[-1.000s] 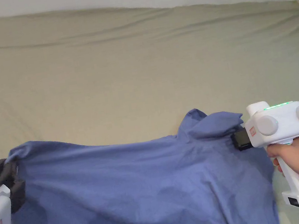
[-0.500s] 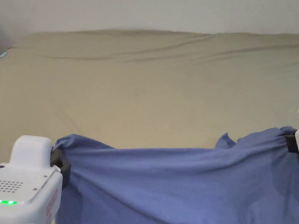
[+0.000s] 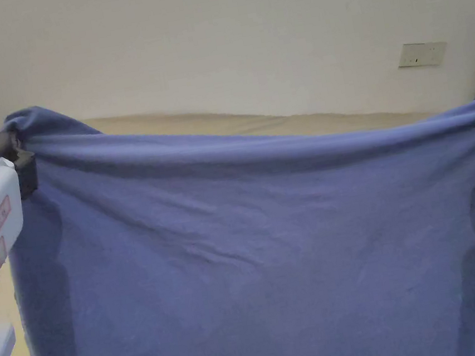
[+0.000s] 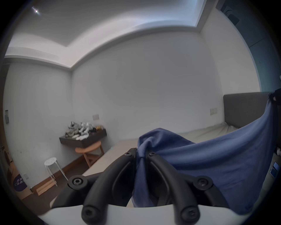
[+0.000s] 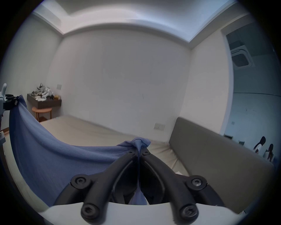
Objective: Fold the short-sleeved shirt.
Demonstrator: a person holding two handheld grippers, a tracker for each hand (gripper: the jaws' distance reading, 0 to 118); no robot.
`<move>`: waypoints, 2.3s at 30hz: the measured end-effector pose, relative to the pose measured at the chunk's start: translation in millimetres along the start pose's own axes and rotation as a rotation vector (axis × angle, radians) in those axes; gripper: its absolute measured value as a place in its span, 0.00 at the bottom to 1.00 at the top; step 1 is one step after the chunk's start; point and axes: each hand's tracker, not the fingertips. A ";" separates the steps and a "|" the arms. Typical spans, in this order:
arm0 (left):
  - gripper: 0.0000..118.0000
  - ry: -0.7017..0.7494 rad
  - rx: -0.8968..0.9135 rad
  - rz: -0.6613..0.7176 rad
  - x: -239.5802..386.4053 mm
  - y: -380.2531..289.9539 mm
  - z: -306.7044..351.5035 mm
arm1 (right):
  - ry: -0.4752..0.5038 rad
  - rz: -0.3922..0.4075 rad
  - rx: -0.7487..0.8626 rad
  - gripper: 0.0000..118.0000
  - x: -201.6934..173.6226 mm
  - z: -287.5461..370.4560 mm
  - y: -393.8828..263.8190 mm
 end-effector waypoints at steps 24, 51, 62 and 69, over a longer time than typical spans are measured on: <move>0.08 0.018 0.174 -0.053 -15.9 178.3 -55.7 | -0.153 0.014 0.281 0.04 53.4 -7.6 154.1; 0.08 -0.040 -0.036 -0.043 62.8 150.3 -274.0 | -0.237 0.126 0.156 0.04 24.9 -279.1 137.1; 0.08 -0.070 -0.181 -0.095 81.3 39.6 -298.4 | -0.117 0.111 -0.039 0.04 -17.0 -311.9 8.1; 0.08 -0.122 -0.338 -0.086 88.3 -62.3 -268.5 | -0.022 0.091 -0.229 0.04 -41.3 -276.0 -97.9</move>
